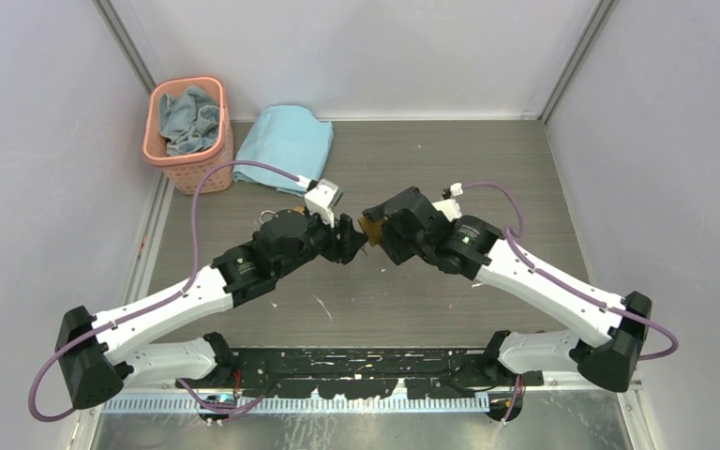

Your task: Unlock with the key

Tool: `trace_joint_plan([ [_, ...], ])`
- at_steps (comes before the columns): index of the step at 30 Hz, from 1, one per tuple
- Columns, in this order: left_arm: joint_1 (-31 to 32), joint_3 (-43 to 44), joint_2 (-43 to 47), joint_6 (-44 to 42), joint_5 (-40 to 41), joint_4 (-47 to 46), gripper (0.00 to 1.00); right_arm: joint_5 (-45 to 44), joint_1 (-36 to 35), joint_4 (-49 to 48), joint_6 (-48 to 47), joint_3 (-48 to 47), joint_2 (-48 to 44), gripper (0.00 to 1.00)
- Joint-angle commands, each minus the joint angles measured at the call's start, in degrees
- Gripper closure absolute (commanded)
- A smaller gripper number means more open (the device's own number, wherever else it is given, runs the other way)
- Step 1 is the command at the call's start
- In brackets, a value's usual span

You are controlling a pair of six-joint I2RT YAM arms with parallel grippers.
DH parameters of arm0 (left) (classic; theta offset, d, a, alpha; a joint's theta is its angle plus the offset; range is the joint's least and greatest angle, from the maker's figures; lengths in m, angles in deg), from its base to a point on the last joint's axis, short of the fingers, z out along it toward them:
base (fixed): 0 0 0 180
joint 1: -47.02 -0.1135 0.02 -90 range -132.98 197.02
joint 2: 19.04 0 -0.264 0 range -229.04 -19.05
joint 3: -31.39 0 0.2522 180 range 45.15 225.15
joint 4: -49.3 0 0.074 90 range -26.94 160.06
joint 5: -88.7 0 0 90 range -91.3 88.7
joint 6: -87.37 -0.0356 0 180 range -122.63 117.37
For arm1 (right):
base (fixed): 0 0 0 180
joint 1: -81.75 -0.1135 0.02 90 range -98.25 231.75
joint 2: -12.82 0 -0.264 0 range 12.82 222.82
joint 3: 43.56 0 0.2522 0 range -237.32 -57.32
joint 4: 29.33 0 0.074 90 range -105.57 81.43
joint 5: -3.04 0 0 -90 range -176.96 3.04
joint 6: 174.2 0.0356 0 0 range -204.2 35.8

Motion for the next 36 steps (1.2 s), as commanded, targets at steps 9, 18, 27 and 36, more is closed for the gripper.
trace_joint_plan([
  [9, -0.6, 1.3, 5.4, 18.9, -2.5, 3.5, 0.29, -2.9, -1.0, -10.6, -2.1, 1.6, -8.8, 0.99],
  [18, -1.4, -2.4, 6.4, 25.2, -6.9, -7.9, 0.32, -2.1, -1.1, -11.6, -2.4, 2.6, -9.8, 0.99],
  [27, -1.7, -3.6, 1.4, 26.9, -5.5, -15.5, 0.36, 0.5, -1.1, -13.0, -2.1, 2.8, -10.1, 0.99],
  [36, -1.7, -3.1, -2.1, 27.3, -6.2, -19.6, 0.60, 2.3, -1.1, -13.9, -1.9, 3.5, -10.9, 0.99],
])
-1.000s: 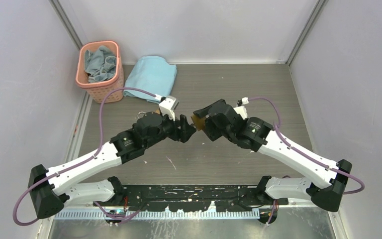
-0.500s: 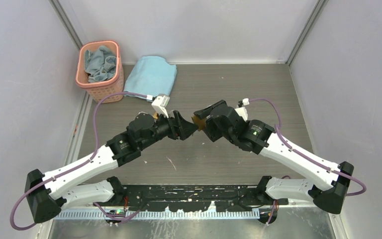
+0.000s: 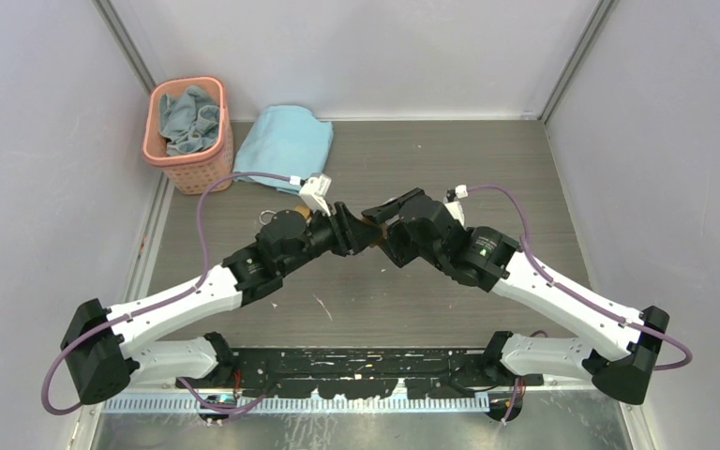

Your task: Unlock with the key

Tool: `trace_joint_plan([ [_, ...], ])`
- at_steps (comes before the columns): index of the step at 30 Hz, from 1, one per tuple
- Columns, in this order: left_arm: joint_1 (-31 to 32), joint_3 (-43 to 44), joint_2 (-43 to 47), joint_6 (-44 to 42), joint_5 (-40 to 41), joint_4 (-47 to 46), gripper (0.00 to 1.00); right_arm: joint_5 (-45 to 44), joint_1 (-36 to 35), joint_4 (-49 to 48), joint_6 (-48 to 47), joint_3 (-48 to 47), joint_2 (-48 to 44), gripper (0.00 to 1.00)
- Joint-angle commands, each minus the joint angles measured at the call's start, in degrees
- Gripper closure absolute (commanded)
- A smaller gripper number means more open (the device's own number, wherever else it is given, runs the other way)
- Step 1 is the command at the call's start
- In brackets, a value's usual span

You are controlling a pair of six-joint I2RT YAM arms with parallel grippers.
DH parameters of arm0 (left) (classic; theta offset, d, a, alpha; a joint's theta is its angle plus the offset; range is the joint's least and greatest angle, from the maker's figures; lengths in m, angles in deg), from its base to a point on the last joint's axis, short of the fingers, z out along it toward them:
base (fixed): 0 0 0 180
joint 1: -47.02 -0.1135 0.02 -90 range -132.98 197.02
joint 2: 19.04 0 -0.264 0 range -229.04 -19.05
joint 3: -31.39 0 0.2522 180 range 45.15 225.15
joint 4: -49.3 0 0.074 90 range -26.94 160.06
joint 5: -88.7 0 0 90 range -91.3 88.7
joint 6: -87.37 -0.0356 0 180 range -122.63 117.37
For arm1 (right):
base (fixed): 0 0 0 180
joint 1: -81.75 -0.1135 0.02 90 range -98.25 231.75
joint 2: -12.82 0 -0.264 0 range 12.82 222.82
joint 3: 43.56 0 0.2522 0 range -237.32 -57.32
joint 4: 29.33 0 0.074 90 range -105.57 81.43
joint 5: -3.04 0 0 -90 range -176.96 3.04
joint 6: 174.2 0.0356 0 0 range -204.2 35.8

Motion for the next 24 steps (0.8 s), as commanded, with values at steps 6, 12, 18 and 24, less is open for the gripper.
trace_joint_plan([
  [6, -0.4, 0.3, -0.8, 0.3, 0.2, -6.3, 0.99, -0.4, -0.2, -8.1, 0.6, -0.9, -3.9, 0.99],
  [12, -0.3, -0.8, 0.2, -1.4, 0.4, -6.3, 1.00, -5.1, -0.2, -3.3, 1.5, -1.0, -4.7, 0.53],
  [18, -0.3, -5.5, 3.2, -8.1, -1.4, -8.3, 1.00, -10.7, -0.2, 3.8, 1.9, -1.6, -5.1, 0.00],
  [24, -0.3, -10.6, 7.2, -14.5, -2.6, -9.8, 1.00, -11.6, -0.2, 7.9, 1.9, -0.4, -4.6, 0.00],
])
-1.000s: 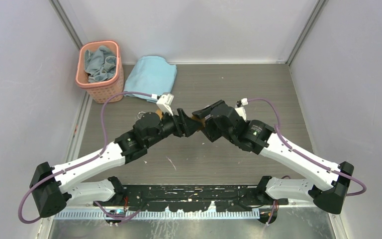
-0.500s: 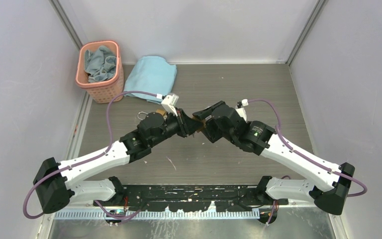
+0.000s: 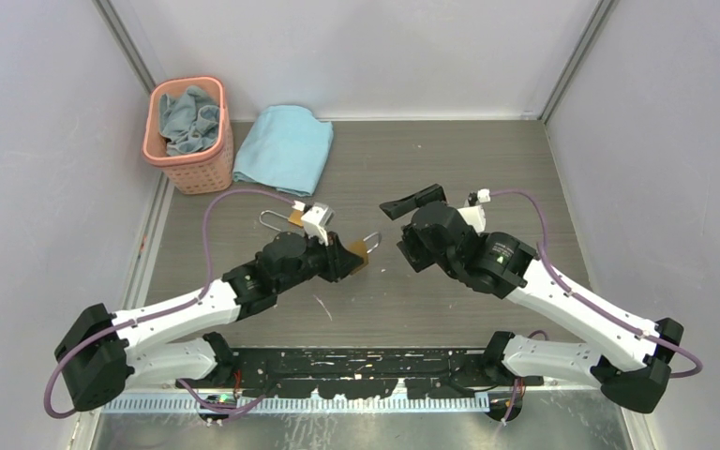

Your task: Unlock with the key

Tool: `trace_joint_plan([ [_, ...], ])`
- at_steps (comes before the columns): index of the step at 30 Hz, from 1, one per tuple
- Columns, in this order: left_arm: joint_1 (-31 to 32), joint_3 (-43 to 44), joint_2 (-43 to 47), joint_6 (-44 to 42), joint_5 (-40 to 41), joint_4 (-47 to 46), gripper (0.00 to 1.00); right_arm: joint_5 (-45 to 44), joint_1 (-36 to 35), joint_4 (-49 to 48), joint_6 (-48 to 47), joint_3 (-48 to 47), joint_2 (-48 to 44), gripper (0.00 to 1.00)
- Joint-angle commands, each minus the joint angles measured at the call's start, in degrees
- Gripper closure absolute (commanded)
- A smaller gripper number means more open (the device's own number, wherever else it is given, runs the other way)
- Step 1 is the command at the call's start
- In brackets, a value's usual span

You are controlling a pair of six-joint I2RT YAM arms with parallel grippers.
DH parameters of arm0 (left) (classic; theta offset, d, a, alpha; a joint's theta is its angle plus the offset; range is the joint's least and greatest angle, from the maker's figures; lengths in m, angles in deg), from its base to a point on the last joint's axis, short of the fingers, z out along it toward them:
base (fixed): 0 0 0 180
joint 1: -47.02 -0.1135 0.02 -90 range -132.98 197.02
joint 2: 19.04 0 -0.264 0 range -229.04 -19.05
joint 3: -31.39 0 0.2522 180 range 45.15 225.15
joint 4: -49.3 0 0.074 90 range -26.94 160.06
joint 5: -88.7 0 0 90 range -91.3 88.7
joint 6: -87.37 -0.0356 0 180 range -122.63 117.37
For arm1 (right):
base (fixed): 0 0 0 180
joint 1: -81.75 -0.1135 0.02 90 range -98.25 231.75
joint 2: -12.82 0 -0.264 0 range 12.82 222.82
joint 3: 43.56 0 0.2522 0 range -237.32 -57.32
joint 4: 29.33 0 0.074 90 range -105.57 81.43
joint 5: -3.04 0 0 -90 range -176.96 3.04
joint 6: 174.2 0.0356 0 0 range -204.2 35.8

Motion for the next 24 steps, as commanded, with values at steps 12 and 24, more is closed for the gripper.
trace_joint_plan([
  [12, 0.0, -4.0, 10.5, -12.7, -8.2, -11.0, 1.00, -2.1, -0.1, 1.8, 1.3, 5.5, 0.3, 0.21],
  [24, 0.0, -3.8, 11.5, -15.1, -11.9, -10.5, 1.00, 4.3, -0.1, -3.2, 2.9, 10.6, 2.6, 0.40],
])
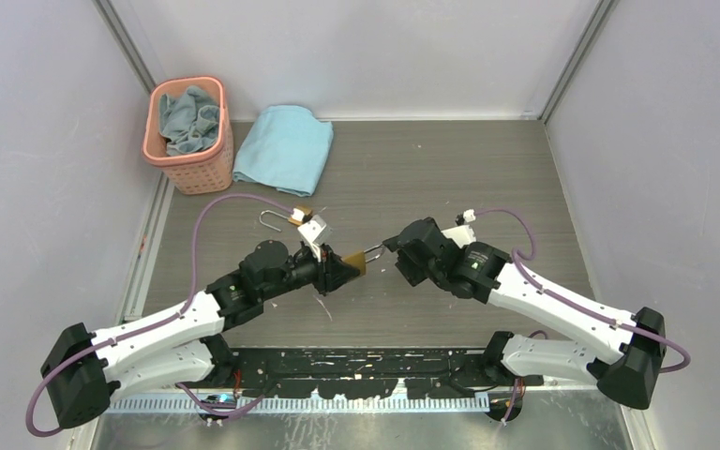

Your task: Unlock with the key

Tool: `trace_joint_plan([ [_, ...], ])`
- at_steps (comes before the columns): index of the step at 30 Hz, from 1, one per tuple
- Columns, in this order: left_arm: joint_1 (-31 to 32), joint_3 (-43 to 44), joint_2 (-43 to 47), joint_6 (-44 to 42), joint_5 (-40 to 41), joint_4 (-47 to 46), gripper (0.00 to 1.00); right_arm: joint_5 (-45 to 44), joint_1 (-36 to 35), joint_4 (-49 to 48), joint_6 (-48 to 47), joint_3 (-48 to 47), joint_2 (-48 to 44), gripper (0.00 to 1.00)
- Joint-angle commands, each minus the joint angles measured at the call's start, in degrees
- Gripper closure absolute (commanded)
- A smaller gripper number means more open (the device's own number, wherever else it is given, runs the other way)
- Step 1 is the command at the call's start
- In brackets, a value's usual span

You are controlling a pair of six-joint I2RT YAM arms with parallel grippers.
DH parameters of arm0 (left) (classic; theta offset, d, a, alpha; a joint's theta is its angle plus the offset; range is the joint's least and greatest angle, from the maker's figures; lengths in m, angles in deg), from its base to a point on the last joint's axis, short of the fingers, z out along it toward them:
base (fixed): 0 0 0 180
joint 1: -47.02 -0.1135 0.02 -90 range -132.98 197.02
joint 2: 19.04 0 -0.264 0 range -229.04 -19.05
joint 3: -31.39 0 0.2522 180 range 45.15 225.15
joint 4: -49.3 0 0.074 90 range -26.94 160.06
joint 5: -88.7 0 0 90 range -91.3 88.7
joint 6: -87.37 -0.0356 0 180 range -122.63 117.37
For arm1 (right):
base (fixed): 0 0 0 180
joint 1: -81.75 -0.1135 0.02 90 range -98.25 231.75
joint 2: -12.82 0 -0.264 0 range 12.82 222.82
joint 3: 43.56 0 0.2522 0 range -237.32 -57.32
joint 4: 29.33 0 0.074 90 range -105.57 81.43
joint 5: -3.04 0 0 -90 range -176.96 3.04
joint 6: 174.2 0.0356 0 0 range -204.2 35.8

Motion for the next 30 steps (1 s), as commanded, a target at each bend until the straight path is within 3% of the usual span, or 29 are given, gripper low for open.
trace_joint_plan([
  [1, 0.0, 1.7, 2.3, -1.5, -2.7, -9.7, 1.00, 1.4, -0.1, -3.9, 1.2, 0.1, 1.4, 0.42],
  [5, 0.0, 2.0, 2.1, -1.4, -3.4, -9.6, 1.00, 1.3, 0.0, -4.6, 1.0, -0.1, 2.0, 0.49],
  [15, 0.0, 1.9, 2.4, -0.9, -5.5, -10.5, 1.00, 0.3, -0.1, -5.2, 0.8, 0.1, 3.0, 0.49],
  [30, 0.0, 1.7, 2.2, 2.5, -5.1, -11.9, 1.00, -1.8, 0.0, -5.6, 0.1, 0.9, 2.7, 0.77],
])
